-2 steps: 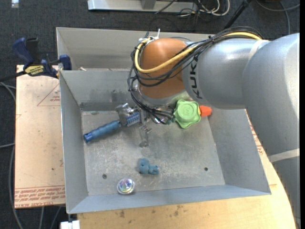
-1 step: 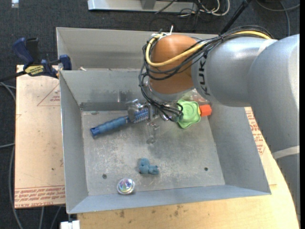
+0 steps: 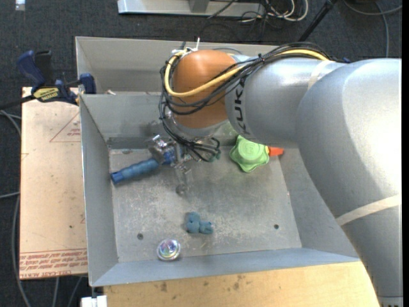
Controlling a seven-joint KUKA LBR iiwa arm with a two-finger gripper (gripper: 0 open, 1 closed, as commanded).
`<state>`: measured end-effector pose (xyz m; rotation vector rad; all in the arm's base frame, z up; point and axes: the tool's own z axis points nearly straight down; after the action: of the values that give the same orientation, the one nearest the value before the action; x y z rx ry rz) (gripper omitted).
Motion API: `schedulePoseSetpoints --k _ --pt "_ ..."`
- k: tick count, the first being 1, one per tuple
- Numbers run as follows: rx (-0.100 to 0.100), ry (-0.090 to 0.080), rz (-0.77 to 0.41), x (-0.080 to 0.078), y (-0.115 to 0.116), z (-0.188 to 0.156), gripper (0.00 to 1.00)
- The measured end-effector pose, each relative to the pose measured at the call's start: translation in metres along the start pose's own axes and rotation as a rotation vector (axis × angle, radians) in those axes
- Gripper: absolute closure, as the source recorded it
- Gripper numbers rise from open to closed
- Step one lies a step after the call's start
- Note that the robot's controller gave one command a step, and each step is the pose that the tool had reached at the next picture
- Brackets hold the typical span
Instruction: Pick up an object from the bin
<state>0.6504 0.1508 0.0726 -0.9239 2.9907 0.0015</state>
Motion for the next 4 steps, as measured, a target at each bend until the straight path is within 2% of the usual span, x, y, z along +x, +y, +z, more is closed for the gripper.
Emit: schedulePoseSetpoints --k 1,2,3,4 --pt "0.0 -0.006 0.004 -0.002 0.0 -0.002 0.0" --pt "-0.001 -0.01 0.004 -0.003 0.0 -0.003 1.0" --pt "0.0 0.001 0.005 -0.006 0.0 -0.09 1.0" --pt "-0.004 0.008 0.008 -0.007 0.0 -0.09 1.0"
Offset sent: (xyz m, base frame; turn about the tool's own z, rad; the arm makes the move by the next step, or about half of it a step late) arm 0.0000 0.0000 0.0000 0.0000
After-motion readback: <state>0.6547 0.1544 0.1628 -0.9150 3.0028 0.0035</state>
